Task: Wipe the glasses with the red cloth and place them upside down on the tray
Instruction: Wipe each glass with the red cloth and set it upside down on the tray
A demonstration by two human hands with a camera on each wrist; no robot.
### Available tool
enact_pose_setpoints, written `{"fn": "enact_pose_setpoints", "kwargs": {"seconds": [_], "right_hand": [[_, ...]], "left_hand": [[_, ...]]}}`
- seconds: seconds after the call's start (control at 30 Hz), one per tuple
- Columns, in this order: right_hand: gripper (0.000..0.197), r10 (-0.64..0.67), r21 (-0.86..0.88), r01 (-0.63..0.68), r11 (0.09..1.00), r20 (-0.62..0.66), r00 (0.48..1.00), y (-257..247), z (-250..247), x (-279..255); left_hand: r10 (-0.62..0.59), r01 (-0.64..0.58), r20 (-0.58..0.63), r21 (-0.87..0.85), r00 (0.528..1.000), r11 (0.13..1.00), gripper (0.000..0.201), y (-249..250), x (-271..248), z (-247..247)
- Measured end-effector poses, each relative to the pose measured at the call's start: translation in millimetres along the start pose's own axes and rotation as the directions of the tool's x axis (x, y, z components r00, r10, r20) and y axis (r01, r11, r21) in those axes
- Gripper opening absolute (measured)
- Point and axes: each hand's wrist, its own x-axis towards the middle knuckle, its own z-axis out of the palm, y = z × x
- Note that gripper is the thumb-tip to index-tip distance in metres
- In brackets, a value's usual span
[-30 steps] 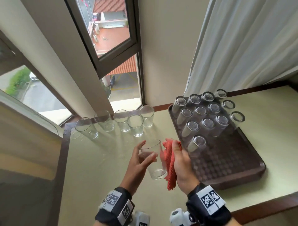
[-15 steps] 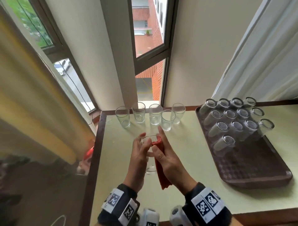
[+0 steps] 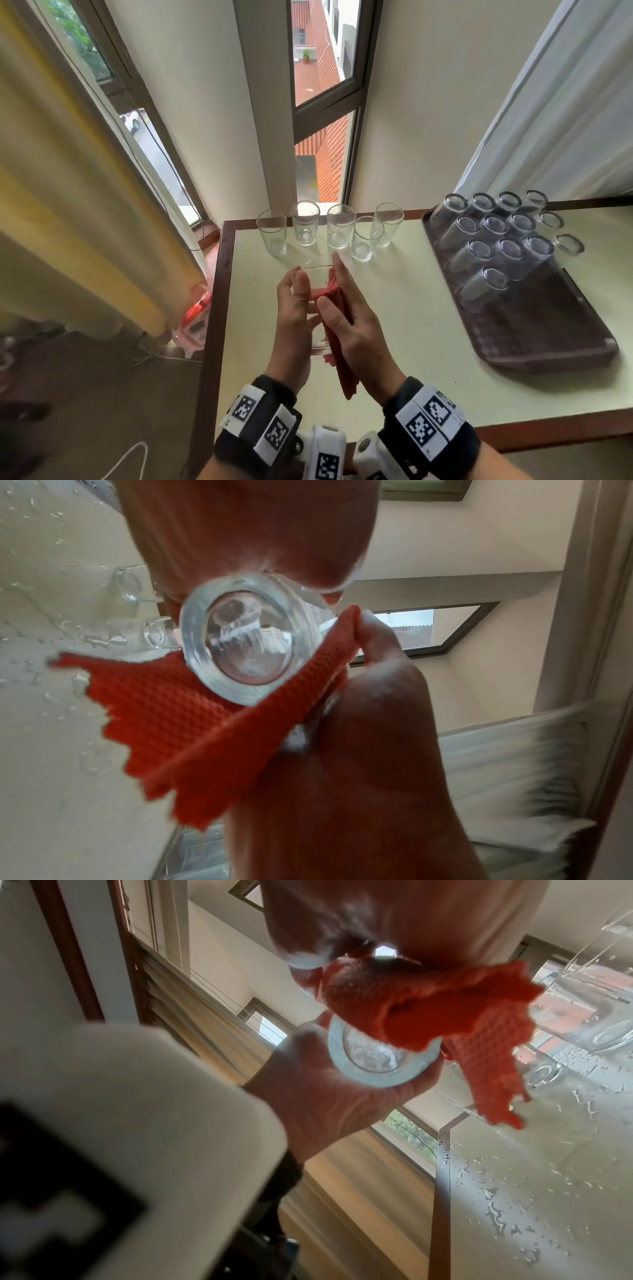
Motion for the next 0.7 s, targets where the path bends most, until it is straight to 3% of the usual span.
{"fn": "enact_pose_setpoints", "kwargs": {"seconds": [0.13,0.23,0.4,0.57,0.7], "right_hand": [[0.065,-0.032,-0.026,0.031,0.999,-0.05,0.998,1,-6,7],[0.063,-0.006,-0.007,0.006,1.0,-0.084,0.996,1,-15,16],[0.064,0.018,0.067,-0.013,0.998,-0.068,0.998,3,-29,19],[0.064,-0.024,-0.051,0.019,0.999,-0.096,0.995,7,-39,10],[0.065,0.044,0.123,-0.027,0.992,-0.135,0.99,-3,-49,21]], "left_hand": [[-0.014,0.014,0.005,0.024,1.0,1.0,0.046,2,-4,14],[0.012,-0.013,0.015,0.066,1.0,0.998,0.06,0,-4,25],[0.051,-0.038,-0.074,0.167,0.996,0.985,0.09,-2,2,38],[0.105,-0.101,-0.018,0.151,0.994,0.983,0.058,-1,1,46],[0.163,-0.165,0.023,0.153,0.986,0.974,0.056,-1,2,58]]}}
